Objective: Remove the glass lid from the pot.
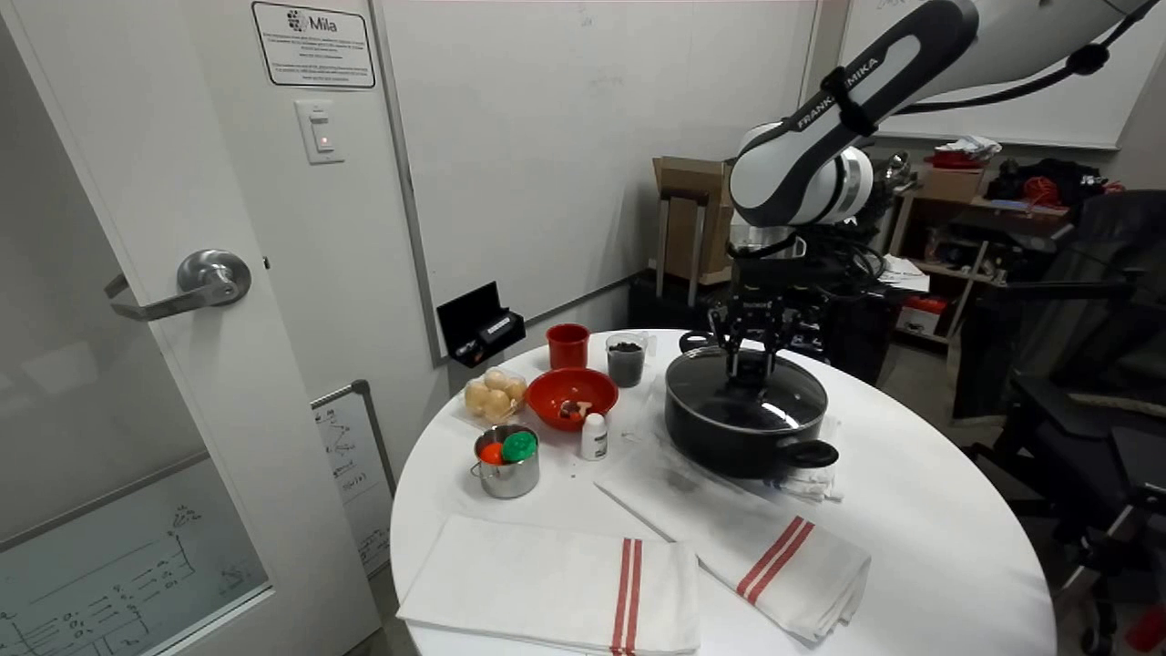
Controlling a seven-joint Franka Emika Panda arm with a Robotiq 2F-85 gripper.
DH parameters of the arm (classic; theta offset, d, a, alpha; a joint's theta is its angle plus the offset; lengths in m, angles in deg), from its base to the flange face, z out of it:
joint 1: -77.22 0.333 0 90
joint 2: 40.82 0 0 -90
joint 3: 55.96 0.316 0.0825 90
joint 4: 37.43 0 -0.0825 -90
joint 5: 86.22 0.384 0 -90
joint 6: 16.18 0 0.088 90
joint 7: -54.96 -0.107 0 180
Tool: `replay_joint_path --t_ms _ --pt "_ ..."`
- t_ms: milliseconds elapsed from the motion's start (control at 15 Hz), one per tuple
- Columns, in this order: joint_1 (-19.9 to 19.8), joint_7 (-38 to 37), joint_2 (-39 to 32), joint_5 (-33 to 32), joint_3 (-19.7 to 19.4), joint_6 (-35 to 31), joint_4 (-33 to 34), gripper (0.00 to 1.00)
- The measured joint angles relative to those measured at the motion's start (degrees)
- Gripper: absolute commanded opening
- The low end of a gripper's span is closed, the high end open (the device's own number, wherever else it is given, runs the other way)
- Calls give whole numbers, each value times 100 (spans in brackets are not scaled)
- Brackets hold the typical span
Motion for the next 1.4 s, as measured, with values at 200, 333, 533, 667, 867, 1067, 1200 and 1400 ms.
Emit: replay_joint_path --t_ms 200,333,533,667,867,1067,1200,1400 --pt "66 2 141 -2 -14 -323 -285 23" --pt "121 2 246 -3 -33 -552 -484 23" --pt "194 2 402 -3 -64 -829 -745 23" --pt "236 2 513 -5 -78 -963 -898 23" --pt "312 2 684 -18 -101 -1119 -1098 23" --pt "415 2 841 -29 -117 -1198 -1262 23" --pt "489 1 920 -44 -129 -1233 -1334 23" --pt "614 1 1021 -96 -131 -1240 -1425 23"
